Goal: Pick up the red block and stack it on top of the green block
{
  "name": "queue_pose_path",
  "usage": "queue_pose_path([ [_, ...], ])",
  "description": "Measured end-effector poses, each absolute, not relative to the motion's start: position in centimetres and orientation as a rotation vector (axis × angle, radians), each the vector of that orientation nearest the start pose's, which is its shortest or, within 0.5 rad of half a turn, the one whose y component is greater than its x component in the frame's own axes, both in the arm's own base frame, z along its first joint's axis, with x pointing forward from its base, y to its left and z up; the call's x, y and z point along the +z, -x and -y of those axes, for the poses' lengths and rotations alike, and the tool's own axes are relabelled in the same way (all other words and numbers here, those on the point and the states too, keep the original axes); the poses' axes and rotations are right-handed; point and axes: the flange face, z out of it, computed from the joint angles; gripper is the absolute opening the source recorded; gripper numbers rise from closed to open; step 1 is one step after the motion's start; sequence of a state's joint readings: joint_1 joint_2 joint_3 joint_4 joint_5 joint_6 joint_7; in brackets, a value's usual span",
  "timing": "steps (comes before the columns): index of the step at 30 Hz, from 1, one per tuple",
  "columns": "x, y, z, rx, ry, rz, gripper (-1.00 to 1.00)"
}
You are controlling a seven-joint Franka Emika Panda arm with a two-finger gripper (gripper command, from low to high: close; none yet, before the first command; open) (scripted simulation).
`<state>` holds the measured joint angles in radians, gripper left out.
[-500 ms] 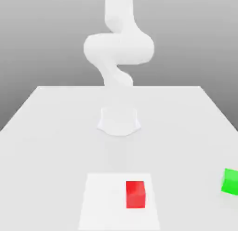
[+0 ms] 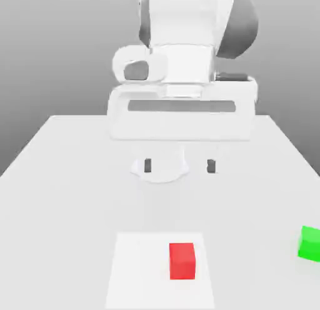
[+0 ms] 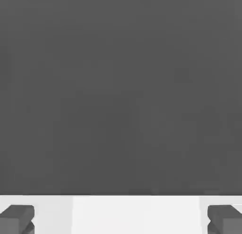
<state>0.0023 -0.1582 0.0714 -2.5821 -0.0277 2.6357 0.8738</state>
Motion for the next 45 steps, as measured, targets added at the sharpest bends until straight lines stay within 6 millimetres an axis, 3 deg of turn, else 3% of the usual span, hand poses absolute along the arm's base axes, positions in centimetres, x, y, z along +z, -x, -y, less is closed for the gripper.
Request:
queue_pose_path([
  [6, 22.0, -41.8, -4.4, -0.035, 2.907, -1.17, 0.0],
  [11, 16.1, -41.3, -4.4, -0.001, 2.912, -1.176, 0.0],
  [12, 15.0, -41.2, -4.4, 0.0, 2.913, -1.176, -1.0],
  [19, 14.8, -41.2, -4.4, -0.001, 2.913, -1.176, -1.0],
  [24, 19.5, -41.3, -4.4, -0.001, 2.913, -1.176, -1.0],
  [25, 20.3, -41.3, -5.2, 0.0, 2.925, -1.146, -1.0],
  [30, 22.5, -40.5, -18.8, 0.003, 3.076, -0.649, -1.0],
  [34, 23.8, -36.9, -29.3, 0.002, 3.132, -0.254, -1.0],
  [35, 23.3, -36.0, -31.5, 0.0, 3.137, -0.169, -1.0],
  [38, 20.1, -35.1, -33.5, -0.001, 3.14, -0.094, -1.0],
  [39, 18.9, -34.9, -33.6, -0.001, 3.14, -0.088, 1.0],
  [45, 18.3, -34.8, -33.7, -0.001, 3.14, -0.084, 1.0],
])
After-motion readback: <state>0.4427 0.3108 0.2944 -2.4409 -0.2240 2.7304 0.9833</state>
